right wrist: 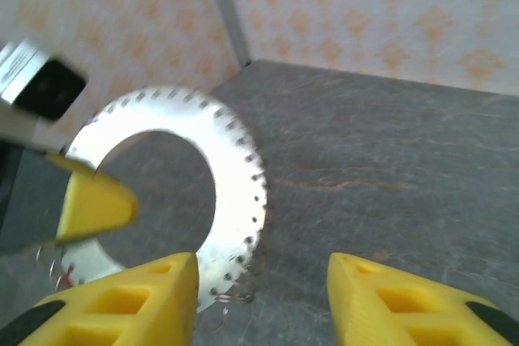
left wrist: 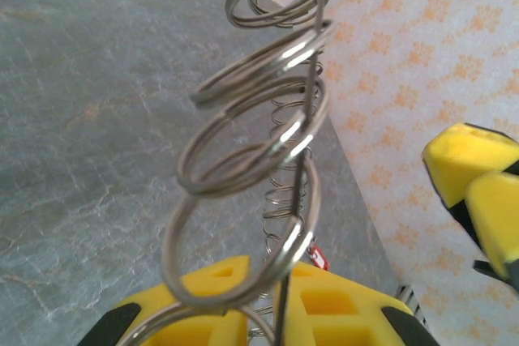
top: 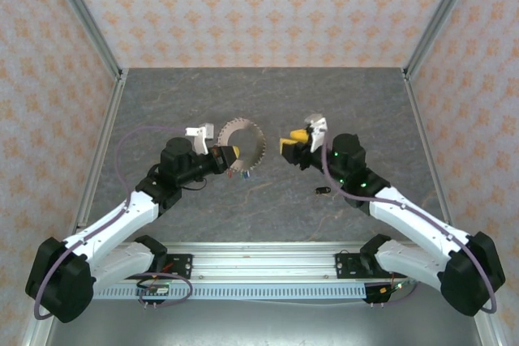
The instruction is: Put the keys on the keyring
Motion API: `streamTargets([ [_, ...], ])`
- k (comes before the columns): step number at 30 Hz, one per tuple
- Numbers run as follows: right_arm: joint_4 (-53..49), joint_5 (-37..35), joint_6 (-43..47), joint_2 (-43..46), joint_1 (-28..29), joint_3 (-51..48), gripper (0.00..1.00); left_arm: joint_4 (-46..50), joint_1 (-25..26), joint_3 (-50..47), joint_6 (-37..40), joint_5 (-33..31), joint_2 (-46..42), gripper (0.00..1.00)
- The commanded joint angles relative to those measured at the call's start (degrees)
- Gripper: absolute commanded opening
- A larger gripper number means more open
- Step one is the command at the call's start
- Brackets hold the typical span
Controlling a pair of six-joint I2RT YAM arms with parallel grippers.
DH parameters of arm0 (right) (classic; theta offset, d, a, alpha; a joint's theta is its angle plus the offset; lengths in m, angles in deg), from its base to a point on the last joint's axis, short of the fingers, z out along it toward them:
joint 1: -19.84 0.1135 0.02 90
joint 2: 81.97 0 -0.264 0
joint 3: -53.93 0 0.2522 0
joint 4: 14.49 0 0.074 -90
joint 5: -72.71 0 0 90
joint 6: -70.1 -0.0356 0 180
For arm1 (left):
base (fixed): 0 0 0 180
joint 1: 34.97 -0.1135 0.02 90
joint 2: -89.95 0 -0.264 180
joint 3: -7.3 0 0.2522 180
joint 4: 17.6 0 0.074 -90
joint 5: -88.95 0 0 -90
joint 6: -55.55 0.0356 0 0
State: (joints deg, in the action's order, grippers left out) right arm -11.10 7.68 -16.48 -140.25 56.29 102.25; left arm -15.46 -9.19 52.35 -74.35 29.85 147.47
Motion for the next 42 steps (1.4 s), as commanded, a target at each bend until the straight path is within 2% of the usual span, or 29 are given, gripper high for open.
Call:
streamTargets([
  [1,9.13,7.04,17.86,-1.22,4.67,-3.85,0.44,-2.85,-0.80,0.26,3.47,4.35,-1.32,0.00],
  [6,18.10,1.77,19.96,-6.56,8.23,-6.92,0.37,-5.92,-1.03,-0.59,4.72,3.46,-2.48,0.00],
  [11,25.75,-0.15,20.84,-12.09,12.04,-8.73,0.36,-7.36,-1.05,-1.67,6.35,1.80,-5.71,0.00],
  [16,26.25,0.26,23.79,-14.25,12.20,-8.77,0.35,-5.00,-1.08,-1.82,8.19,0.35,-8.59,0.00],
  [22,34.12,-6.68,26.59,-14.48,12.24,-12.56,0.33,-5.30,-1.14,-2.85,8.26,-0.13,-9.70,0.00],
  [26,31.34,-6.80,29.01,-14.44,12.24,-12.50,0.33,-6.31,-1.07,-2.85,8.08,-0.13,-9.14,0.00],
  [32,35.54,-7.92,27.30,-13.99,12.24,-13.42,0.34,-6.24,-1.09,-2.02,7.57,-0.02,-7.60,0.00],
  [42,31.81,-7.17,27.17,-12.41,12.29,-12.25,0.38,-4.28,-1.08,-1.84,7.01,-1.16,-7.85,0.00],
])
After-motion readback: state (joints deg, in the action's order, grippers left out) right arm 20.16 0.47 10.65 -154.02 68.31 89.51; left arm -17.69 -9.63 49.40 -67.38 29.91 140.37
